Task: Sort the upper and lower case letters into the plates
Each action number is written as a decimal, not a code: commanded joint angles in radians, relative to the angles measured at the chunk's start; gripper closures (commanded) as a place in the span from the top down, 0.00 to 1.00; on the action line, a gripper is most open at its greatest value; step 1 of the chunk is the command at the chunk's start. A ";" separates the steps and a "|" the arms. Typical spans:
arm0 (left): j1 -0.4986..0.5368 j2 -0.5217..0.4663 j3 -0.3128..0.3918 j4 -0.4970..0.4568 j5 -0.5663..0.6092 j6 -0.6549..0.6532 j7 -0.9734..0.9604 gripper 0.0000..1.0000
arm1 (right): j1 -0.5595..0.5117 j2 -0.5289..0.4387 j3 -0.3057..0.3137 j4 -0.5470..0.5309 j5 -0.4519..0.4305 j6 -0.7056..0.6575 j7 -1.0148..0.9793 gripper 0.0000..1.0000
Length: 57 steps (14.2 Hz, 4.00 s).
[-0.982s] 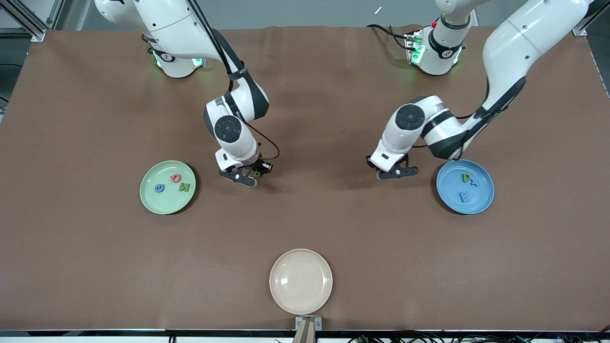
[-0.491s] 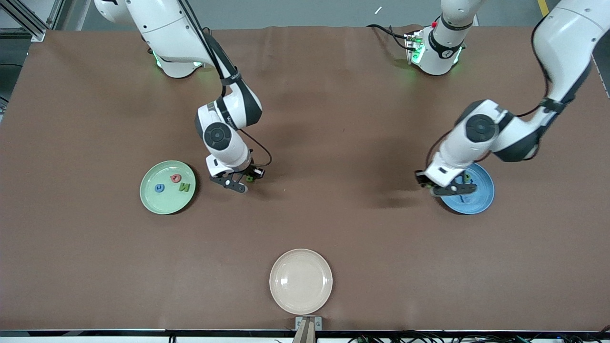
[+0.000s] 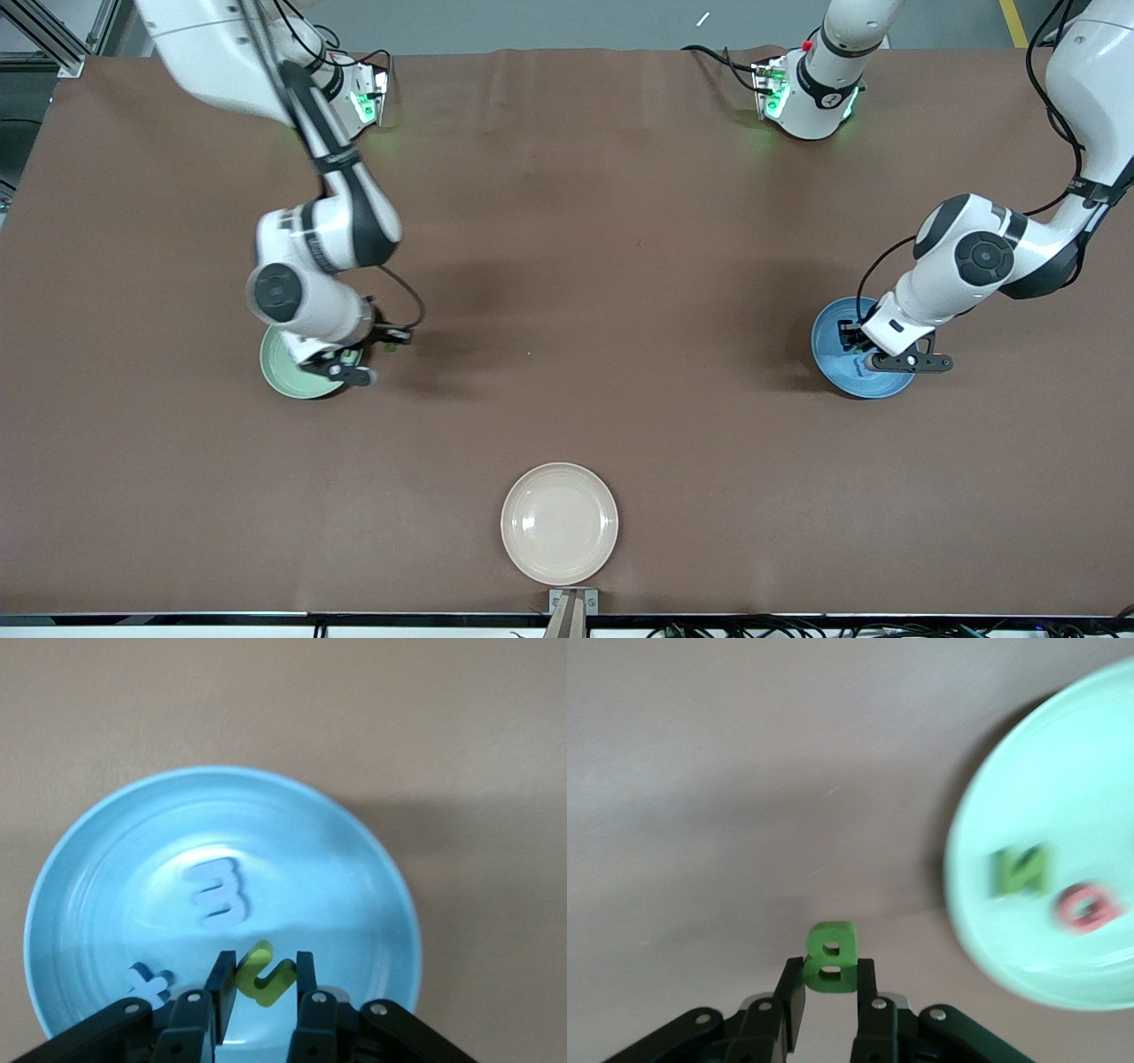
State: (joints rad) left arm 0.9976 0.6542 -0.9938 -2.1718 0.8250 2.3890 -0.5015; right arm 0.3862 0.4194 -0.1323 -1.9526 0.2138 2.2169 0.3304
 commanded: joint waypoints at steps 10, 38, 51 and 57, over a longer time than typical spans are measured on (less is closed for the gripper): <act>-0.028 0.033 0.038 -0.010 0.011 -0.007 0.004 0.52 | -0.257 0.038 0.019 -0.009 -0.050 0.041 -0.387 0.02; 0.027 -0.643 -0.008 0.146 -0.830 -0.302 0.607 1.00 | -0.296 -0.071 0.017 0.081 -0.129 -0.205 -0.389 1.00; 0.029 -0.645 0.027 0.636 -0.871 -0.791 0.592 1.00 | -0.398 -0.194 0.019 0.477 -0.218 -0.747 -0.421 1.00; -0.006 -0.647 0.032 0.638 -0.866 -0.797 0.592 1.00 | -0.428 -0.179 0.020 0.504 -0.220 -0.746 -0.449 1.00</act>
State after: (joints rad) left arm 1.0131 0.0138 -0.9676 -1.5464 -0.0265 1.6125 0.0831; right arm -0.0222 0.2212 -0.1299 -1.4867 0.0078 1.4826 -0.1088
